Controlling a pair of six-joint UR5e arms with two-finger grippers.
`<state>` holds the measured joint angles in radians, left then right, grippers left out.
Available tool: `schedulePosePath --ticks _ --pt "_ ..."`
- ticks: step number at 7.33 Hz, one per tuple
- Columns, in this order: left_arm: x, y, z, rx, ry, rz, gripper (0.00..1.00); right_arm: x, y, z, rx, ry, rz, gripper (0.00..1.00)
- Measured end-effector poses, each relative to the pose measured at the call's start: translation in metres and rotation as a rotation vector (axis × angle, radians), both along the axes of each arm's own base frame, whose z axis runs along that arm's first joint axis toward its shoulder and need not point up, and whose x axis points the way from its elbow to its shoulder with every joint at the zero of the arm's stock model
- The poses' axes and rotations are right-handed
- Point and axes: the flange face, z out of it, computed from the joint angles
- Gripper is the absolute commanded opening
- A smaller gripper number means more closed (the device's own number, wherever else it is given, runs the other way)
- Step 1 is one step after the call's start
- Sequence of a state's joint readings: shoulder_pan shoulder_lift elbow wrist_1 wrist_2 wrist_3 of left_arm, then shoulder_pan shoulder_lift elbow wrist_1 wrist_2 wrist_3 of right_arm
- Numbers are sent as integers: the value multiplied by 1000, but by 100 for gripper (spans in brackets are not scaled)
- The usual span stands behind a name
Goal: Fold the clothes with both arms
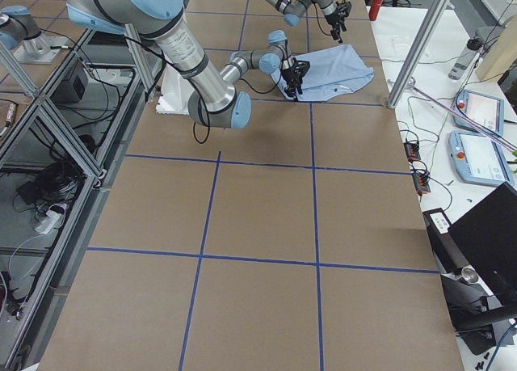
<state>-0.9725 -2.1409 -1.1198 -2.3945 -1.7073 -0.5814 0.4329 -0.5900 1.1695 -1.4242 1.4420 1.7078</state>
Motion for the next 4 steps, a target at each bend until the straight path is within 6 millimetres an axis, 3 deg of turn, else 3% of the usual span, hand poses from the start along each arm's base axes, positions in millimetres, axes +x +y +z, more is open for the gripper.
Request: schedulePosePath --ticks 1,2,3,4 --pt "0 0 0 0 0 0 100 0 1 0 0 1 -1 39" --pt "0 0 1 -1 0 0 100 -1 1 0 -1 2 -2 25" --pt "0 0 1 -1 -1 0 100 -1 1 0 -1 2 -2 0" --pt "0 1 2 -2 -1 0 100 -1 1 -1 -2 0 0 0"
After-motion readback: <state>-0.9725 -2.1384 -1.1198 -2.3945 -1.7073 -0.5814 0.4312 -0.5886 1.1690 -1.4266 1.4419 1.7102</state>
